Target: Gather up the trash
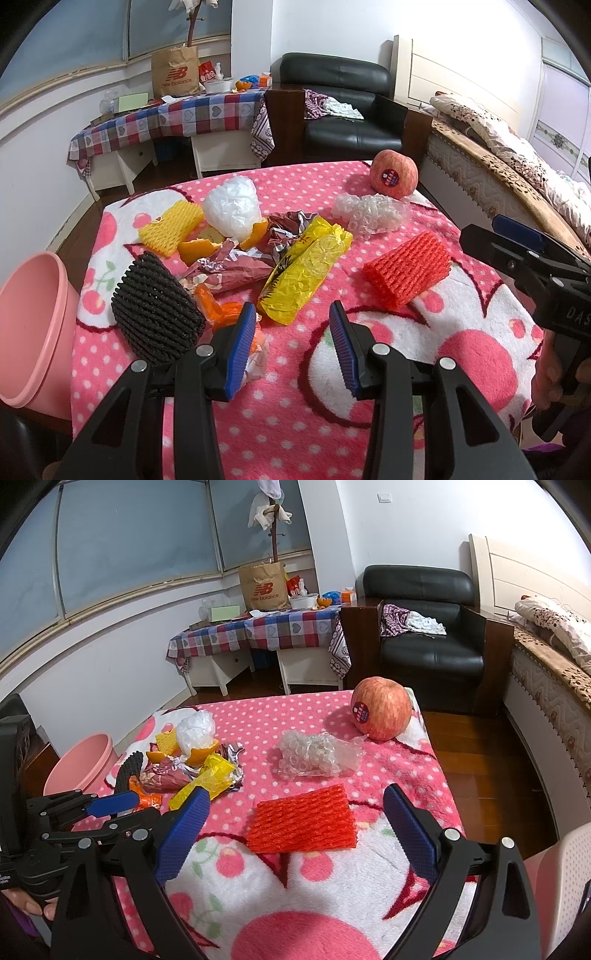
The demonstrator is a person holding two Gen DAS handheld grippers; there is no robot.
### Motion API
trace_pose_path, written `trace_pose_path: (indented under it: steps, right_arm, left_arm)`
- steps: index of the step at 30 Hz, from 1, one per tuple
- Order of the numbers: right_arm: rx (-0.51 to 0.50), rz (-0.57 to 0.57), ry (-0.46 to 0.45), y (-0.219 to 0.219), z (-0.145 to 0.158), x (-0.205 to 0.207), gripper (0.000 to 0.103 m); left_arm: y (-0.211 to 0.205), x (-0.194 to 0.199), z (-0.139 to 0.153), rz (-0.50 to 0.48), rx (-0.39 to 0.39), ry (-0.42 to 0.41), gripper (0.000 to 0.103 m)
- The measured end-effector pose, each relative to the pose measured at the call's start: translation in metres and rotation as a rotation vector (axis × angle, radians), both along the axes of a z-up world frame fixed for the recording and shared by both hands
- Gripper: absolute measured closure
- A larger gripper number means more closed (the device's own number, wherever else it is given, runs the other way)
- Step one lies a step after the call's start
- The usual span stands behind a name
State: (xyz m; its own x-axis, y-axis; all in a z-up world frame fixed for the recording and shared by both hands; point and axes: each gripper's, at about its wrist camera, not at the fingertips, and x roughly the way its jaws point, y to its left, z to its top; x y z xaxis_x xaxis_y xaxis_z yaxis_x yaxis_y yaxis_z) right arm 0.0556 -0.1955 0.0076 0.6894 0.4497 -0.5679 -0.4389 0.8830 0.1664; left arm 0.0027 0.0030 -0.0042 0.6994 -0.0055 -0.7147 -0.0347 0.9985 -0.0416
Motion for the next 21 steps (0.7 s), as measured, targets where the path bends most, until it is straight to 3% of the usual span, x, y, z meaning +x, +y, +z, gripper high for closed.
trace_pose_path:
  steps: [19,21]
  right_arm:
    - [0.003,-0.004,0.002,-0.004,0.005,-0.004,0.008]
    - [0.002,-0.010,0.010,-0.005,0.004,-0.003,0.008]
  left_arm:
    - [0.002,-0.003,0.002,-0.023,-0.015,-0.009,0.062]
    - [0.002,-0.018,0.014,-0.030,-0.020,-0.011,0.062]
